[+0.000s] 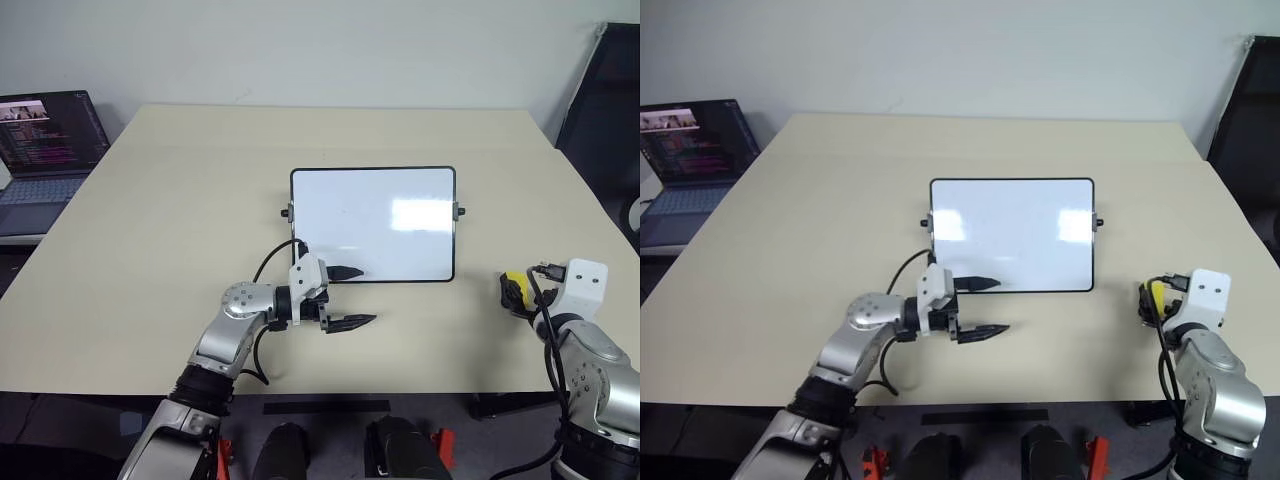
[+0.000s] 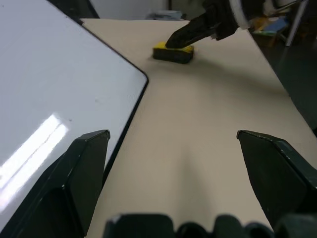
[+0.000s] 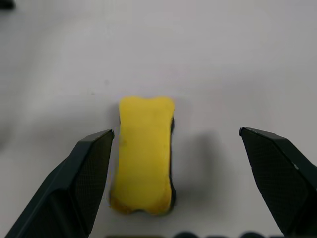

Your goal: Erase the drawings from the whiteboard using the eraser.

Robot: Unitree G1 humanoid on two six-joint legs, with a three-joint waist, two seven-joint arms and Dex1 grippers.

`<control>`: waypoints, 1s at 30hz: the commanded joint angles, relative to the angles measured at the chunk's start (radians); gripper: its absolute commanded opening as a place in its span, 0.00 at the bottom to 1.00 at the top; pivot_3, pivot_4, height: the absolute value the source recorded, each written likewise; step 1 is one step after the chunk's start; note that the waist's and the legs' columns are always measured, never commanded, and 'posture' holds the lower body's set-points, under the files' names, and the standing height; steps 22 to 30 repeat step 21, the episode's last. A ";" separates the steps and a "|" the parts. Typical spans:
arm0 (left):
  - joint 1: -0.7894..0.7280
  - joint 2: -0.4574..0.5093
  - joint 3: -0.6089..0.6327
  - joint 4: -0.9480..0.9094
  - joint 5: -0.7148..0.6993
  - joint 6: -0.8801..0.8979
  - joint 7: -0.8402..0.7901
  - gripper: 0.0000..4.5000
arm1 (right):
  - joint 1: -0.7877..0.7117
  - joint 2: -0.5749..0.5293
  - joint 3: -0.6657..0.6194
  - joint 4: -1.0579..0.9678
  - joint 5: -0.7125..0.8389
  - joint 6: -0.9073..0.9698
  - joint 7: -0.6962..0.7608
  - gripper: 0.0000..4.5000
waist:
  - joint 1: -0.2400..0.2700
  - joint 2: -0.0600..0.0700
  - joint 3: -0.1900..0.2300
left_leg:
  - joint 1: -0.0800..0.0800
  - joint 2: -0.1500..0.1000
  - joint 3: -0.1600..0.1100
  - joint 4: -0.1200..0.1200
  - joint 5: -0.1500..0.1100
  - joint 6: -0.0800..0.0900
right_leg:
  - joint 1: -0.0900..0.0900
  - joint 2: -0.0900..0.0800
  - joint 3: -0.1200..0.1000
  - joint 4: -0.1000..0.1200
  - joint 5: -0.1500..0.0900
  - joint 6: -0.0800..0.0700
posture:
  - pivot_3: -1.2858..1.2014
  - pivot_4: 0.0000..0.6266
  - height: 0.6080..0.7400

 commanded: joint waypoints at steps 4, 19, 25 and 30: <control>0.133 -0.046 0.046 -0.174 0.057 0.043 0.255 1.00 | 0.037 -0.009 0.005 -0.140 0.031 -0.125 0.026 0.99 | 0.000 0.000 0.000 | 0.000 0.001 0.000 0.000 0.000 0.000 | 0.000 0.000 0.000 0.000 0.000 0.000 | 0.52 0.24 1.00; 0.429 -0.226 0.197 -0.447 0.209 0.140 0.828 1.00 | 0.418 0.060 0.158 -0.233 -0.034 -0.670 0.129 0.99 | 0.002 0.000 0.000 | 0.002 0.003 0.000 -0.001 0.000 0.000 | 0.002 -0.004 0.000 0.000 -0.004 -0.004 | 0.52 0.24 1.00; 0.441 -0.227 0.190 -0.465 0.222 0.148 0.846 1.00 | 0.434 0.065 0.179 -0.224 -0.039 -0.686 0.126 0.99 | 0.002 0.000 0.000 | 0.003 0.003 0.000 0.000 0.000 0.000 | 0.002 -0.005 0.001 0.000 -0.005 -0.005 | 0.52 0.24 1.00; 0.441 -0.227 0.190 -0.465 0.222 0.148 0.846 1.00 | 0.434 0.065 0.179 -0.224 -0.039 -0.686 0.126 0.99 | 0.002 0.000 0.000 | 0.003 0.003 0.000 0.000 0.000 0.000 | 0.002 -0.005 0.001 0.000 -0.005 -0.005 | 0.52 0.24 1.00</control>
